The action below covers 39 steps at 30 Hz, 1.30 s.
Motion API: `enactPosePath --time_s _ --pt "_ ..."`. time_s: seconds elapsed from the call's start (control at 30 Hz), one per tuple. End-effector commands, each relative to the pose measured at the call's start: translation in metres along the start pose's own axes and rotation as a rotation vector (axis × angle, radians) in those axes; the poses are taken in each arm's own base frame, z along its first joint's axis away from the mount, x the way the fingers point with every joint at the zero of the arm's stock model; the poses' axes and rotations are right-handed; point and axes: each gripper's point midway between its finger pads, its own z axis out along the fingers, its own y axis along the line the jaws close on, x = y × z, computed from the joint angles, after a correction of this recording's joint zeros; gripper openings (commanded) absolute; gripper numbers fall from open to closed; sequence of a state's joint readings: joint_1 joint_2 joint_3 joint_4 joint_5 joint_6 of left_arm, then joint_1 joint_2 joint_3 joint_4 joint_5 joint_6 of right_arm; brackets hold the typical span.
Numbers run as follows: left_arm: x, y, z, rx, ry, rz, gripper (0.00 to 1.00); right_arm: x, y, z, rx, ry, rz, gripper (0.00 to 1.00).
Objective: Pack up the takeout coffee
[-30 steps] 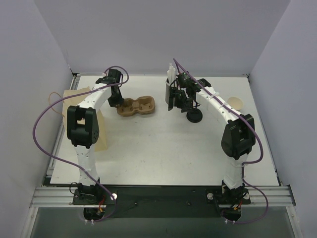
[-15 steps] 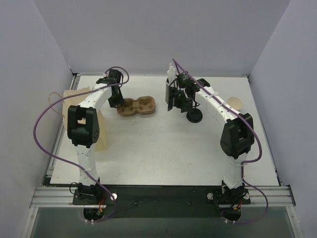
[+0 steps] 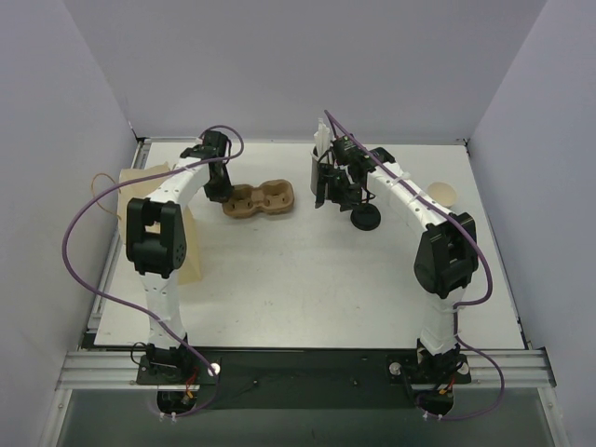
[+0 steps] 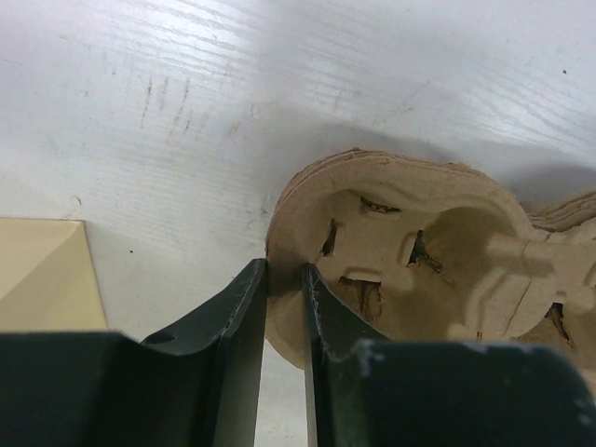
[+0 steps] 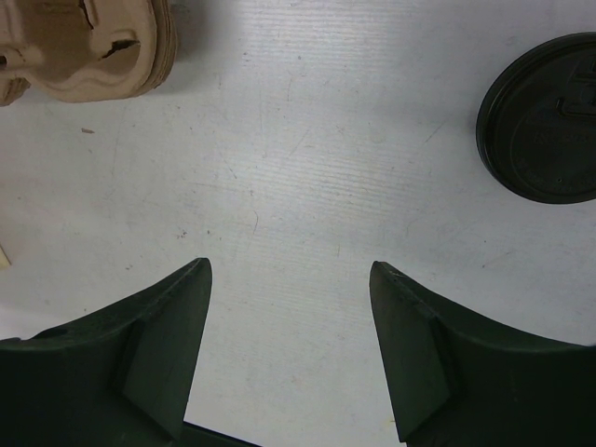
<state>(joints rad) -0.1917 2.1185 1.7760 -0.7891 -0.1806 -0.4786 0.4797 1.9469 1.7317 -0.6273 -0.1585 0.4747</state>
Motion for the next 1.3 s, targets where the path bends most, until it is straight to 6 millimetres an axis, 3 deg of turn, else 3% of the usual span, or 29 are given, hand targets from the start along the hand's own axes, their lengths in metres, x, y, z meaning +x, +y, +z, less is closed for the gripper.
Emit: enactPosePath --time_s 0.0,0.33,0.53,0.8,1.07,1.27 --pt "-0.007 -0.013 -0.025 0.119 -0.027 0.036 0.13 0.002 0.007 -0.004 -0.004 0.001 -0.004 0.64" --pt "0.026 -0.021 -0.061 0.262 0.038 0.112 0.04 0.014 0.012 -0.005 -0.002 0.013 -0.017 0.63" --pt "0.049 -0.016 -0.078 0.261 0.035 0.125 0.03 0.024 0.027 -0.003 -0.005 0.018 -0.03 0.63" --pt "0.063 -0.009 -0.08 0.23 0.029 0.093 0.02 0.042 0.045 0.013 0.011 0.049 -0.032 0.54" --pt "0.073 -0.007 -0.075 0.224 0.046 0.091 0.01 0.05 0.036 0.042 0.088 0.076 -0.05 0.47" --pt "0.073 -0.009 -0.075 0.221 0.05 0.102 0.0 0.043 0.042 0.055 0.087 0.075 -0.053 0.45"
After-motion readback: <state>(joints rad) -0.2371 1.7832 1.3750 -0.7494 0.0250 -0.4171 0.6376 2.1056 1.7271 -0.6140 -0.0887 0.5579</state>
